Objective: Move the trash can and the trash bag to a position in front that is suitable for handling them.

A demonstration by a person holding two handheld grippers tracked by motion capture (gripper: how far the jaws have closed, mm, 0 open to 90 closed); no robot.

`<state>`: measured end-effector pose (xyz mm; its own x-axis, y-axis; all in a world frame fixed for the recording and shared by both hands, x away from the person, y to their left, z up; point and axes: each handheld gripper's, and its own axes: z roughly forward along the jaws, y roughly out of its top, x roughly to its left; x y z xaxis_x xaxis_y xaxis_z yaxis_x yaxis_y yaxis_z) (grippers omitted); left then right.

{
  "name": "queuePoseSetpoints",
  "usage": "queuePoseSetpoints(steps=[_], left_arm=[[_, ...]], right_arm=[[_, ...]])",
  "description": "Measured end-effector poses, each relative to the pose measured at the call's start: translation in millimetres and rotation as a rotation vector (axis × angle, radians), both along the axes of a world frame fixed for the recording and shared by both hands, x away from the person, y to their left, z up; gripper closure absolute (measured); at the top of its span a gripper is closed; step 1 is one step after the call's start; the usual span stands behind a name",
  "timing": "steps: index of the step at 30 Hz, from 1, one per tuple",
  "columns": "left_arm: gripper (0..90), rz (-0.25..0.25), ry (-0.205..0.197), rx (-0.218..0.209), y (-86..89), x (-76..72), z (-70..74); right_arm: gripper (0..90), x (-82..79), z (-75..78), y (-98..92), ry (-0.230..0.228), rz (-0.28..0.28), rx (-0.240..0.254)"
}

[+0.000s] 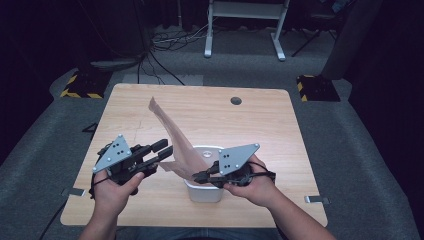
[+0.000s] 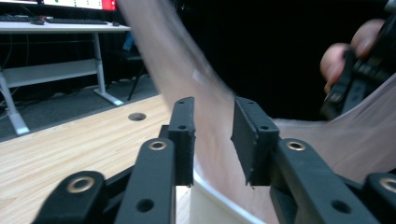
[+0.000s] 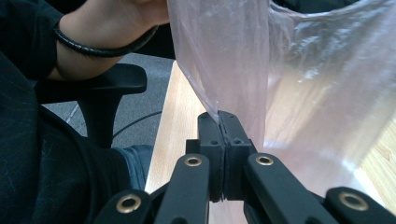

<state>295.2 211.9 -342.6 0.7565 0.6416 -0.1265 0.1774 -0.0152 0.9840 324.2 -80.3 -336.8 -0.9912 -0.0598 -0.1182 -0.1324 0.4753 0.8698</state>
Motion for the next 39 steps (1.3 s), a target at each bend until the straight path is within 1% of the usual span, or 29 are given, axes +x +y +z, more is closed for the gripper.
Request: queuePoseSetpoints(steps=[2, 6, 8, 9, 12, 13, 16, 18, 19, 21, 24, 26, 27, 29, 31, 33, 35, 37, 39], left_arm=[[63.2, 0.012, 0.005, -0.020, 1.7, 0.3, 2.6], [59.3, 0.006, 0.016, -0.058, 0.4, 0.6, 6.6], [58.8, 0.019, 0.019, -0.058, -0.3, 2.0, 8.3], [58.8, 0.027, 0.027, -0.053, -0.8, 4.0, 8.0], [59.7, 0.050, 0.041, -0.027, -2.0, 9.2, 3.2], [60.5, 0.056, 0.053, -0.011, -2.3, 10.5, 1.0], [66.4, 0.032, 0.090, -0.009, -3.0, 14.7, -5.5], [70.0, 0.028, 0.103, -0.012, -3.7, 15.3, -7.5], [71.5, 0.025, 0.102, -0.007, -3.4, 15.5, -7.9], [75.6, 0.020, 0.105, -0.010, -2.4, 15.2, -8.1], [78.1, 0.027, 0.100, -0.012, -0.1, 14.9, -8.3], [81.3, 0.028, 0.104, -0.012, 1.4, 15.1, -9.5], [83.8, 0.031, 0.102, -0.001, 2.1, 15.3, -9.9], [88.9, 0.019, 0.099, 0.006, 1.7, 15.9, -11.5], [89.9, 0.014, 0.094, 0.013, 0.0, 15.3, -11.7], [90.0, 0.005, 0.080, 0.018, -1.8, 14.0, -10.7], [90.0, -0.002, 0.066, 0.022, -2.5, 12.6, -9.1], [90.0, -0.004, 0.060, 0.018, -3.0, 11.2, -7.9], [90.0, -0.010, 0.057, 0.016, -3.3, 10.4, -7.5]], right_arm=[[89.4, 0.2, 0.0, -1.0, 0.002, -0.002, 0.002], [89.0, -0.1, 1.8, -2.1, -0.004, -0.005, 0.001], [88.9, 0.0, 2.4, -2.3, -0.006, -0.006, 0.000], [88.9, -0.1, 2.4, -2.3, -0.006, -0.004, -0.001], [89.0, -1.0, 1.8, -2.3, -0.008, 0.001, 0.000], [89.0, -1.3, 1.1, -2.4, -0.008, 0.001, 0.000], [89.0, -1.6, -2.0, -3.1, -0.005, 0.004, -0.006], [89.2, -2.1, -4.2, -3.1, -0.004, 0.004, -0.012], [89.3, -2.5, -4.8, -3.0, -0.002, 0.005, -0.012], [89.4, -3.2, -5.7, -2.6, -0.004, 0.008, -0.014], [90.0, -4.1, -6.2, -2.6, -0.006, 0.011, -0.020], [90.0, -4.1, -6.9, -3.0, -0.008, 0.011, -0.022], [90.0, -4.1, -7.6, -3.3, -0.004, 0.012, -0.023], [90.0, -4.0, -8.9, -3.5, -0.003, 0.011, -0.026], [89.7, -4.2, -9.7, -3.6, -0.002, 0.013, -0.029], [86.6, -4.3, -8.8, -4.9, -0.002, 0.009, -0.027], [80.8, -3.4, -6.6, -7.9, 0.000, 0.001, -0.019], [73.2, -0.7, -2.7, -13.5, 0.006, -0.019, -0.001], [69.8, 2.5, 2.0, -21.1, 0.008, -0.048, 0.014]])
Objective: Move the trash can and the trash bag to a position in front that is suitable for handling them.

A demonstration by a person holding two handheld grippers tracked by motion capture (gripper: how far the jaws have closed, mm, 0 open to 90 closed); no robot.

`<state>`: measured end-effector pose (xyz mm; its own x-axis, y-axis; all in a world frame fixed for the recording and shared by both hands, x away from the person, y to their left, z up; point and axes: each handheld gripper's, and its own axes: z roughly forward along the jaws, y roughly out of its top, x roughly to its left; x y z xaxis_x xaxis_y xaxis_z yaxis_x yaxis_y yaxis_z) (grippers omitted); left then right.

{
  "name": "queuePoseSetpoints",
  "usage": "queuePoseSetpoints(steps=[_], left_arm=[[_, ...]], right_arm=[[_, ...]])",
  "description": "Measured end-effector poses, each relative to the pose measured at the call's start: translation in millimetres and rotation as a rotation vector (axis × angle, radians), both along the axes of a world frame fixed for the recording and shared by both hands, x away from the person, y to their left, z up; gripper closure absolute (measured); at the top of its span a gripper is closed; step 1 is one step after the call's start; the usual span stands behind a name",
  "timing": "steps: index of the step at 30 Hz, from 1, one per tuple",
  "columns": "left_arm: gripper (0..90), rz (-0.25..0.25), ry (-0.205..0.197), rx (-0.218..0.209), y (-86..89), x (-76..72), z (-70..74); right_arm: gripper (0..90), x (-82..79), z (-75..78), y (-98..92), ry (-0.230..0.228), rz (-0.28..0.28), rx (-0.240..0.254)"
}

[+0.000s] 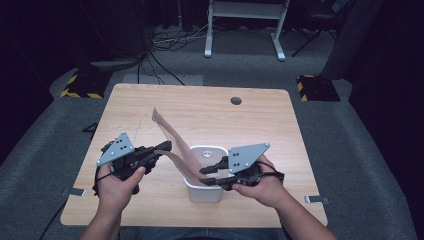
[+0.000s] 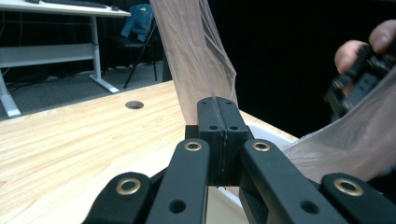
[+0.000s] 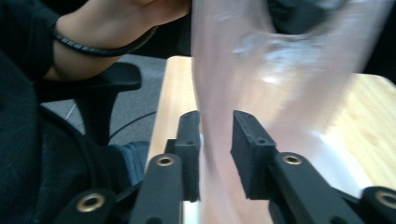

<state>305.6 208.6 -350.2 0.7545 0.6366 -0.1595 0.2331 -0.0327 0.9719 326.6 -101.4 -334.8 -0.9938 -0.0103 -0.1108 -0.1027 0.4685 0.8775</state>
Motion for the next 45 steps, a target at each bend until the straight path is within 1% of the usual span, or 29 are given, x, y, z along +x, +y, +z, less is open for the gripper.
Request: queuePoseSetpoints(steps=[2, 3, 5, 6, 8, 10, 11, 12, 13, 14, 16, 19, 20, 21, 22, 24, 26, 27, 29, 30, 31, 33, 37, 41, 45], left_arm=[[90.0, -0.003, -0.004, 0.002, -0.8, -0.8, 0.4], [90.0, -0.007, -0.013, 0.009, -1.0, -1.0, 0.8], [90.0, -0.012, -0.021, 0.001, -3.5, -2.2, 1.3], [90.0, -0.016, -0.029, 0.009, -4.2, -2.6, 2.0], [90.0, -0.018, -0.040, 0.013, -6.3, -3.6, 2.7], [90.0, -0.024, -0.036, 0.012, -8.1, -4.8, 3.1], [90.0, -0.025, -0.040, 0.015, -8.5, -4.8, 3.3], [90.0, -0.027, -0.042, 0.017, -9.3, -4.9, 3.1], [90.0, -0.030, -0.041, 0.018, -9.7, -5.0, 3.0], [90.0, -0.030, -0.043, 0.018, -10.3, -4.9, 2.7], [90.0, -0.033, -0.045, 0.019, -10.9, -4.7, 2.2], [90.0, -0.045, -0.049, 0.018, -11.4, -4.9, 2.0], [90.0, -0.051, -0.051, 0.014, -12.1, -5.0, 1.8], [90.0, -0.055, -0.058, 0.018, -12.4, -4.6, 1.8], [90.0, -0.059, -0.057, 0.019, -12.8, -4.7, 1.7], [90.0, -0.067, -0.055, 0.022, -13.8, -4.6, 1.0], [90.0, -0.070, -0.058, 0.023, -14.7, -4.5, 0.6], [90.0, -0.074, -0.055, 0.021, -15.2, -5.0, 0.6], [90.0, -0.072, -0.060, 0.024, -14.7, -5.0, 1.0], [90.0, -0.067, -0.062, 0.026, -13.5, -4.9, 1.3], [90.0, -0.064, -0.059, 0.025, -12.8, -5.1, 1.5], [90.0, -0.047, -0.066, 0.026, -10.2, -4.4, 1.7], [90.0, -0.024, -0.072, 0.027, -5.8, -4.7, 3.0], [90.0, -0.004, -0.076, 0.029, -3.3, -4.9, 4.1], [90.0, 0.045, -0.083, 0.068, 3.7, -3.1, 2.8]], right_arm=[[66.1, 2.7, 5.2, -8.3, 0.001, -0.027, 0.022], [65.7, 4.0, 8.2, -12.3, 0.001, -0.043, 0.037], [64.3, 5.8, 14.9, -18.7, 0.002, -0.064, 0.067], [63.8, 6.3, 18.5, -20.9, -0.001, -0.077, 0.080], [65.0, 6.8, 25.6, -23.4, -0.018, -0.097, 0.106], [66.2, 7.5, 30.7, -24.1, -0.045, -0.135, 0.136], [66.2, 8.6, 32.1, -22.8, -0.054, -0.164, 0.135], [65.0, 10.4, 32.5, -20.6, -0.052, -0.186, 0.137], [61.0, 13.2, 31.6, -16.3, -0.027, -0.203, 0.148], [57.6, 15.3, 30.7, -13.1, -0.013, -0.212, 0.155], [55.9, 20.6, 27.7, -3.1, 0.021, -0.221, 0.167], [49.9, 28.3, 22.9, 13.9, 0.085, -0.196, 0.192], [48.5, 31.0, 21.3, 19.7, 0.106, -0.182, 0.199], [47.0, 33.9, 19.3, 26.6, 0.130, -0.162, 0.206], [45.1, 35.8, 17.9, 31.6, 0.145, -0.149, 0.212], [43.7, 38.4, 16.2, 39.0, 0.156, -0.131, 0.213], [45.6, 40.0, 15.4, 45.2, 0.150, -0.113, 0.198], [49.1, 40.8, 15.3, 47.3, 0.146, -0.105, 0.191], [70.7, 42.1, 15.7, 47.6, 0.139, -0.083, 0.175], [76.7, 42.0, 16.4, 46.5, 0.135, -0.082, 0.168], [83.4, 41.8, 17.4, 44.5, 0.111, -0.090, 0.158], [90.0, 40.4, 19.0, 41.0, 0.092, -0.113, 0.154], [90.0, 40.7, 23.1, 32.3, 0.062, -0.174, 0.146], [90.0, 43.3, 27.6, 22.7, 0.056, -0.213, 0.159], [90.0, 47.3, 30.0, 11.7, 0.055, -0.253, 0.153]])
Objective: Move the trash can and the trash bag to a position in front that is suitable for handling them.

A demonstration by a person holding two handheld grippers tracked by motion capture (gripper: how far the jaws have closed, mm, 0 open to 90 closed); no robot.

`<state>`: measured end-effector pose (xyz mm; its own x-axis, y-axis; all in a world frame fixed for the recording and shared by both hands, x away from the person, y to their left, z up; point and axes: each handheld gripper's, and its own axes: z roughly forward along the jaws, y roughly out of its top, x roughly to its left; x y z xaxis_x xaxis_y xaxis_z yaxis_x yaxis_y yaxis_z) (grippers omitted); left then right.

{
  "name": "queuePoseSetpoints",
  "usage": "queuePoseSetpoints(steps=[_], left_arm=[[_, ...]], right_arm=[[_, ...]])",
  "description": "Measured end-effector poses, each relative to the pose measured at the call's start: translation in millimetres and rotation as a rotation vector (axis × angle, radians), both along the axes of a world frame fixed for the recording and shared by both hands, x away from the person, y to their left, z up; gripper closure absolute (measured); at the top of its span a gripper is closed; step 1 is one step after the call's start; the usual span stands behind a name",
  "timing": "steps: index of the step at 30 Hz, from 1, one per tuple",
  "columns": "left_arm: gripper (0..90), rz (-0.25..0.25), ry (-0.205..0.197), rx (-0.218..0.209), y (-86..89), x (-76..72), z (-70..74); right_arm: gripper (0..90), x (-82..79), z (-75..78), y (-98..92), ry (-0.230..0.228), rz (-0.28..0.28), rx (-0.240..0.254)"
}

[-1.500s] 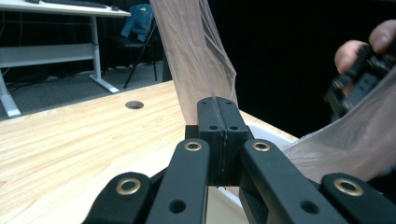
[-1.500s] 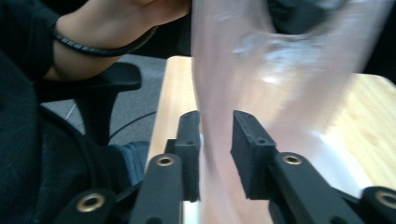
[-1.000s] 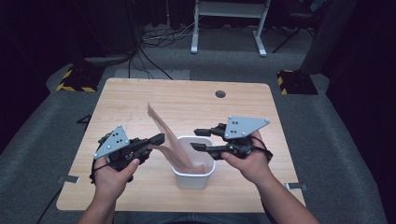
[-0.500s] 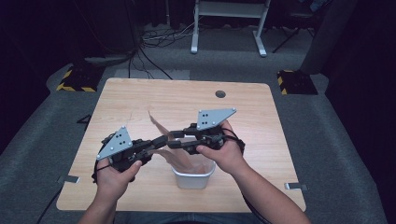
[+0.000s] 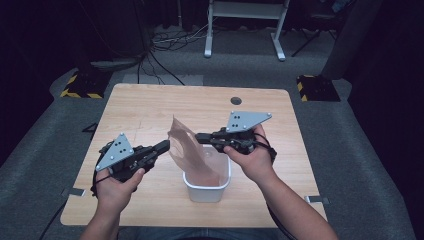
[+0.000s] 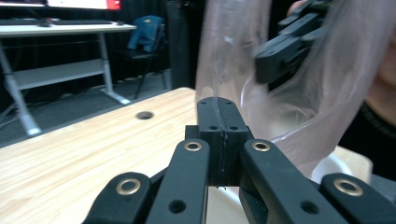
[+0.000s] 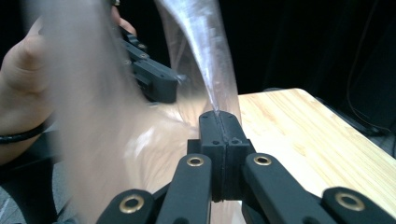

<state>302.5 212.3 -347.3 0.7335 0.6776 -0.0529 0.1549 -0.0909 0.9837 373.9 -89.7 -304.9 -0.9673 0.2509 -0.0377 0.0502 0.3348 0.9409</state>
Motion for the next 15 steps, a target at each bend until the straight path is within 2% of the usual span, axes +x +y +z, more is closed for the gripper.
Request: queuePoseSetpoints(steps=[9, 15], left_arm=[[90.0, 0.057, 0.045, 0.061, 9.5, 9.9, -8.6], [90.0, 0.041, 0.103, 0.084, 11.2, 22.6, -20.8]], right_arm=[[90.0, 20.2, -11.2, -28.8, 0.049, -0.101, -0.026], [90.0, 36.7, -29.1, -39.4, 0.111, -0.136, -0.040]])
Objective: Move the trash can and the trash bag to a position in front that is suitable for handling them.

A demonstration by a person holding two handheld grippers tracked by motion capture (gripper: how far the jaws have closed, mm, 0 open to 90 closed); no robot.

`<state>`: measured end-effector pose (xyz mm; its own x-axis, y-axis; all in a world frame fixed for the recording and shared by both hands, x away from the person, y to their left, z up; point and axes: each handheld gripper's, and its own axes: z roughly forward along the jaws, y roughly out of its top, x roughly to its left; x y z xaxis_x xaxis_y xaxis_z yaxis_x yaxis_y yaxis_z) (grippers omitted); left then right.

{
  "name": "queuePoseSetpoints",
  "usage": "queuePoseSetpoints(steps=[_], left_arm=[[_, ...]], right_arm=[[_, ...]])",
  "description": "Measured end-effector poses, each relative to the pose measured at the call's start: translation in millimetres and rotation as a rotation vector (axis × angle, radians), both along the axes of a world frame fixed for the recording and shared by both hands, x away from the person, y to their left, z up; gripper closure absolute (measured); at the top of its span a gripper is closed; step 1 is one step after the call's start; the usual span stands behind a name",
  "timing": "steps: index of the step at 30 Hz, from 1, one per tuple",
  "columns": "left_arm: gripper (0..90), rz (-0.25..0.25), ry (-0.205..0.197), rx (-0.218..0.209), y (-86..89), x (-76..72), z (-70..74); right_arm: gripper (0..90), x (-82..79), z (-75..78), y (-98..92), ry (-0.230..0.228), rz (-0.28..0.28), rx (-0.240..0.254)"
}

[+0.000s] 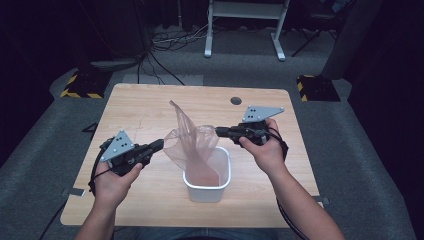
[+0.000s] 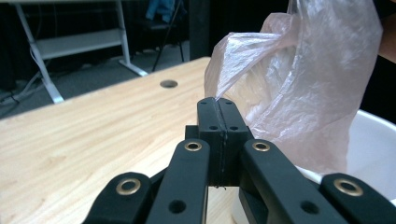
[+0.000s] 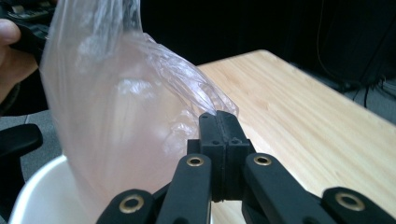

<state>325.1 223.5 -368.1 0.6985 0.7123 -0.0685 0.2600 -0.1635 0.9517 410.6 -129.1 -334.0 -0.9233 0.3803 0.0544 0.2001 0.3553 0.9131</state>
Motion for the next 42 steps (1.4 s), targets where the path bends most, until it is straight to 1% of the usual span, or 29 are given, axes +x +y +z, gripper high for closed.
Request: queuePoseSetpoints(steps=[2, 4, 5, 7, 9, 10, 12, 13, 15, 17, 18, 19, 24, 25, 26, 27, 28, 29, 30, 31, 32, 33, 34, 35, 36, 37, 39, 42], left_arm=[[90.0, 0.001, 0.027, -0.003, -0.3, 4.8, -6.1], [90.0, -0.004, 0.043, 0.008, 0.1, 10.2, -12.2], [90.0, -0.006, 0.056, 0.001, -0.4, 11.7, -14.9], [90.0, -0.010, 0.069, 0.003, 0.2, 14.4, -18.4], [90.0, -0.013, 0.088, -0.004, 0.0, 16.3, -22.0], [90.0, -0.013, 0.085, 0.003, 0.5, 17.7, -23.4], [90.0, -0.016, 0.104, 0.006, 0.0, 18.6, -26.5], [90.0, -0.020, 0.108, 0.015, 0.4, 19.0, -28.0], [90.0, -0.022, 0.122, 0.016, 0.7, 19.3, -31.3], [89.9, -0.026, 0.132, 0.018, 1.1, 19.8, -34.4], [89.9, -0.029, 0.142, 0.017, 0.6, 19.7, -35.8], [89.8, -0.029, 0.143, 0.023, 0.8, 19.8, -36.2], [89.7, -0.047, 0.168, 0.040, -1.4, 18.3, -40.6], [87.8, -0.044, 0.168, 0.041, -1.9, 17.9, -41.2], [82.1, -0.033, 0.155, 0.038, -1.8, 17.6, -41.4], [75.3, -0.023, 0.144, 0.037, -1.0, 17.2, -40.7], [76.2, -0.019, 0.143, 0.031, 0.4, 16.4, -39.2], [74.1, -0.013, 0.133, 0.025, 1.9, 15.6, -37.1], [68.5, 0.001, 0.125, 0.014, 2.6, 14.5, -35.3], [60.3, 0.024, 0.109, -0.005, 3.8, 13.2, -32.6], [54.6, 0.045, 0.087, -0.016, 6.6, 11.4, -28.3], [52.8, 0.055, 0.075, -0.024, 8.2, 10.3, -25.7], [49.9, 0.065, 0.057, -0.037, 10.8, 8.1, -21.3], [46.6, 0.072, 0.050, -0.046, 12.5, 5.9, -17.7], [46.6, 0.075, 0.044, -0.054, 13.6, 3.6, -14.5], [46.3, 0.073, 0.041, -0.053, 14.4, 1.7, -11.9], [44.2, 0.077, 0.017, -0.054, 15.3, -3.3, -5.6], [39.1, 0.084, -0.015, -0.062, 16.4, -9.8, 2.8]], right_arm=[[90.0, 3.9, -6.4, -0.1, 0.017, -0.006, -0.008], [90.0, 8.2, -13.5, 0.7, 0.036, -0.011, -0.018], [90.0, 10.1, -16.7, 1.1, 0.043, -0.015, -0.023], [90.0, 13.8, -22.3, 1.6, 0.057, -0.020, -0.031], [90.0, 18.2, -28.6, 1.9, 0.077, -0.025, -0.034], [90.0, 20.0, -31.5, 2.1, 0.084, -0.028, -0.039], [90.0, 22.7, -37.1, 2.5, 0.097, -0.029, -0.044], [90.0, 23.2, -39.6, 2.6, 0.103, -0.029, -0.047], [90.0, 23.5, -44.1, 2.6, 0.116, -0.027, -0.050], [90.0, 23.2, -47.9, 3.1, 0.128, -0.024, -0.058], [90.0, 23.1, -49.4, 3.5, 0.128, -0.021, -0.067], [90.0, 22.9, -51.0, 3.9, 0.129, -0.019, -0.071], [89.2, 21.3, -52.5, 2.7, 0.139, -0.020, -0.076], [87.9, 21.0, -52.7, 2.2, 0.140, -0.019, -0.079], [85.2, 20.8, -52.7, 1.4, 0.138, -0.020, -0.080], [80.1, 20.6, -52.3, 0.4, 0.137, -0.024, -0.078], [76.3, 20.5, -51.6, -1.0, 0.132, -0.031, -0.070], [72.2, 20.3, -50.0, -3.2, 0.128, -0.035, -0.058], [67.7, 20.1, -48.4, -4.9, 0.124, -0.041, -0.048], [63.2, 19.9, -46.8, -6.1, 0.118, -0.050, -0.043], [60.7, 19.4, -44.4, -7.8, 0.107, -0.064, -0.039], [58.4, 18.8, -41.0, -9.8, 0.096, -0.069, -0.033], [55.7, 18.2, -38.9, -10.9, 0.094, -0.070, -0.026], [51.9, 17.4, -35.3, -12.5, 0.085, -0.075, -0.016], [48.4, 16.8, -32.4, -13.3, 0.077, -0.081, -0.008], [45.0, 16.3, -29.7, -14.1, 0.067, -0.086, 0.000], [41.3, 15.0, -24.5, -14.8, 0.052, -0.090, 0.015], [39.3, 12.4, -18.0, -14.2, 0.039, -0.089, 0.027]])
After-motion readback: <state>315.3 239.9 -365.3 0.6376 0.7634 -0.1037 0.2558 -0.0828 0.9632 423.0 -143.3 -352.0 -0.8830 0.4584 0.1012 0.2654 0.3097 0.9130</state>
